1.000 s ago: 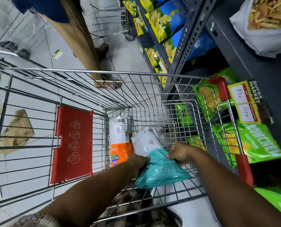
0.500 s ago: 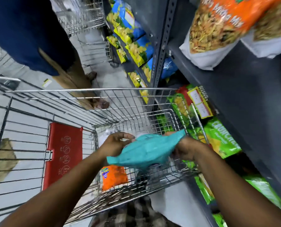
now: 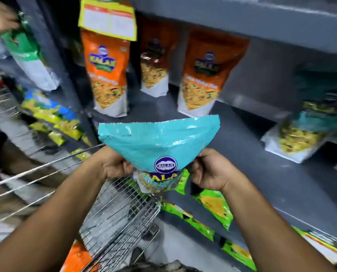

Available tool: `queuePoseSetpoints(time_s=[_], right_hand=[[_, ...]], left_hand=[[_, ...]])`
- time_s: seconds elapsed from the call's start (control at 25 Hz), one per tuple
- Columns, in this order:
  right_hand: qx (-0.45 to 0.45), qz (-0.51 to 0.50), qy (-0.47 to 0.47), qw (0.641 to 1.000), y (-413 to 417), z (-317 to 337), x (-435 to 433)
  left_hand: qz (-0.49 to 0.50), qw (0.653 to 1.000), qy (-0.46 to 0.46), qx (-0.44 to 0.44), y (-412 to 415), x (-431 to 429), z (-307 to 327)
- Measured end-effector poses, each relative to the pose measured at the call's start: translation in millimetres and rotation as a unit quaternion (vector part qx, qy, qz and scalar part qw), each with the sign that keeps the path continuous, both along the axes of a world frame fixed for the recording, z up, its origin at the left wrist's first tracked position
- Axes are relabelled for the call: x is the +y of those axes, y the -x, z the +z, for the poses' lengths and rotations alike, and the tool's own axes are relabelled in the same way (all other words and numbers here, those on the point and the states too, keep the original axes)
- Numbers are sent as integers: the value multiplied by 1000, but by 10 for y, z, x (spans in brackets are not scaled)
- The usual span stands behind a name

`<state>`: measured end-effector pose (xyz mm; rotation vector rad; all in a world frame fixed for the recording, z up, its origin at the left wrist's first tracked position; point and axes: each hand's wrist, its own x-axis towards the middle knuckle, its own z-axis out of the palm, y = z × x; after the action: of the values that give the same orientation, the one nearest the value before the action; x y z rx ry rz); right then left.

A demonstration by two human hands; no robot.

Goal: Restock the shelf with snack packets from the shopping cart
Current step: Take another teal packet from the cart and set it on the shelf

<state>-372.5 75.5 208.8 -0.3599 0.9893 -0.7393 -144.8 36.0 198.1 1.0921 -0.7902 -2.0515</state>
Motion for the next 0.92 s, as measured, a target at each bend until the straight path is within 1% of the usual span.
queuePoseSetpoints(time_s=[0.12,0.2,0.24,0.32,0.44,0.52,0.6,0.76,0.84,0.92], right_hand=[[-34,-70,68,995,564,273,335],[-29,-113,93,989,919,424,615],[-21,-140,101,985,1064,486,716],[-2,-199,108,974,1350,617,902],[19,-278,106,954,1800,665,1110],[38,-312,103,944,2067,655,1230],[45,-338,95,935,2273,612,1276],[37,-374,88,922,2618,460,1319],[57,-370,84,924,2669,377,1299],[103,-369,98,919,2715,334,1327]], left_hand=[[-37,999,-26,-7,634,-300,3],[-107,993,-39,7,1158,-268,151],[-107,993,-51,26,1383,-242,213],[-113,991,-67,33,1862,-171,398],[-150,988,-42,-22,2537,-131,494],[-191,979,-34,-59,2921,-78,469],[-208,975,-40,-63,3192,0,436],[-196,978,-48,-43,3588,87,349],[-178,983,-41,-30,3611,59,310],[-186,982,-4,-41,3590,58,287]])
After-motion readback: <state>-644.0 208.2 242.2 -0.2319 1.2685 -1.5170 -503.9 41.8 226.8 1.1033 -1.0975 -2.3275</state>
